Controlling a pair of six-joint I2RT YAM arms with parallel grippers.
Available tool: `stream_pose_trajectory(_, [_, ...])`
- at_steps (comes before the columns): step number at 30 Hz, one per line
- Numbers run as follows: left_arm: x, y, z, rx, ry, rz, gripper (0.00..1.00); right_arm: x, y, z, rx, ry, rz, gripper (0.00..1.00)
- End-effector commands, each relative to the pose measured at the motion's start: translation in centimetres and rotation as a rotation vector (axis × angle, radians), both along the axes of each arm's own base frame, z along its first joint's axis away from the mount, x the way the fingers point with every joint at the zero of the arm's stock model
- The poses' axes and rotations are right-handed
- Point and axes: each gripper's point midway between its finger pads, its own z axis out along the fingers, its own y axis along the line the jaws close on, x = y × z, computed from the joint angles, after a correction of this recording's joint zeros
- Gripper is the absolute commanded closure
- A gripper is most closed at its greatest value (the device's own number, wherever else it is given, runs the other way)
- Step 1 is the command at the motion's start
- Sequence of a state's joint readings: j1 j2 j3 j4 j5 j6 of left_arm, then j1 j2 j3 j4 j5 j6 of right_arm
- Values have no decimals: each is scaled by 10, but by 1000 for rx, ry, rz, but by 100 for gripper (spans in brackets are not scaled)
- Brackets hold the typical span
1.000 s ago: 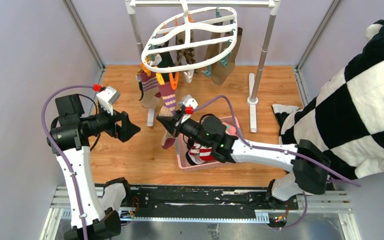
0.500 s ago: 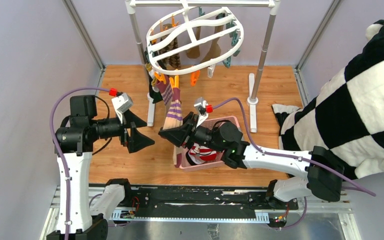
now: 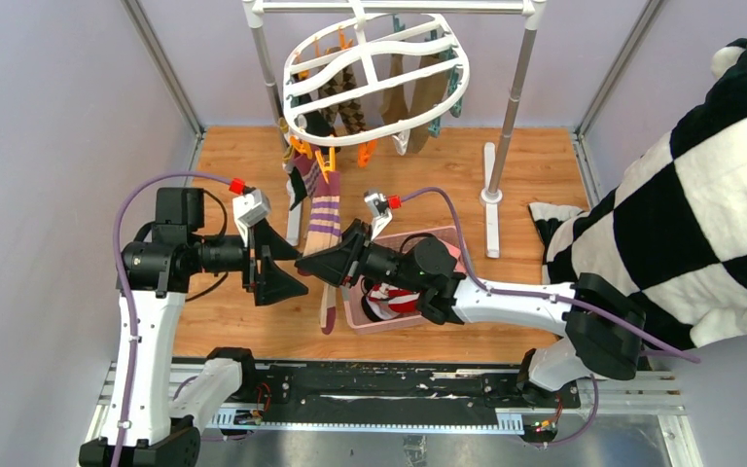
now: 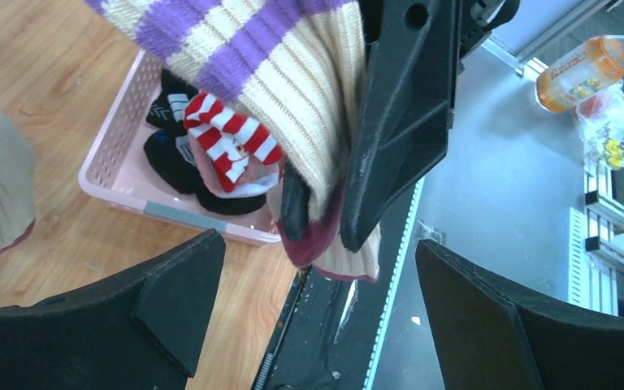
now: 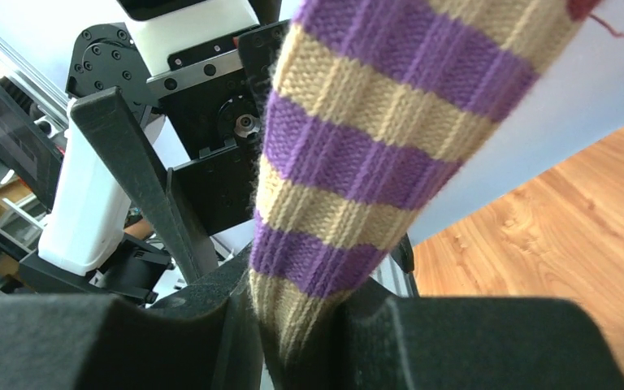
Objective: Remove the socks clipped to the hanger
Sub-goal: Remove the sock from the hanger.
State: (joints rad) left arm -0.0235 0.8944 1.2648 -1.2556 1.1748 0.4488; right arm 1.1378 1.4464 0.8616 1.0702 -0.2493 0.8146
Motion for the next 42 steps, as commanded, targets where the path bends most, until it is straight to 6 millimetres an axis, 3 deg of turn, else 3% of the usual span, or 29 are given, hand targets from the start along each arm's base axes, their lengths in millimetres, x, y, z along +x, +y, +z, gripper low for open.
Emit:
stream_pose_trajectory(1, [-8,-5,-1,-22,-1,-46,6,-3,-2,33,104,16,42,70])
stream_pose_trajectory(9, [5,-5,-10,-20,53,-54,31,-8,2,45,151,62,108,68])
stream_pose_trajectory(18, [11,-4,2,-9,20,-43,81,-6,5,40,115,92,104,59])
stream_pose_trajectory(22, [8,-3,2,5,-6,-34,98,5,0,30,69,112,25,47])
stream_pose_trajectory(25, [4,-1,2,18,-34,-27,100,15,-10,26,30,112,-62,39])
stream_pose_trajectory(26, [2,-1,2,18,-46,-29,97,16,-11,26,25,118,-71,38])
stream_pose_trajectory(28, [-2,-1,2,13,-58,-35,62,14,-11,31,29,116,-55,38])
stream_pose_trajectory(30, [-6,-2,2,10,-76,-42,34,11,-8,33,34,125,-29,39])
stream_pose_trajectory(32, [-7,-2,2,8,-89,-48,17,9,-5,32,34,140,-8,40])
stream_pose_trajectory(35, [-7,-2,5,8,-110,-56,6,6,-1,32,46,161,22,40])
stream_pose_trajectory(42, [5,-1,5,27,-145,-69,1,-3,9,42,92,207,127,43])
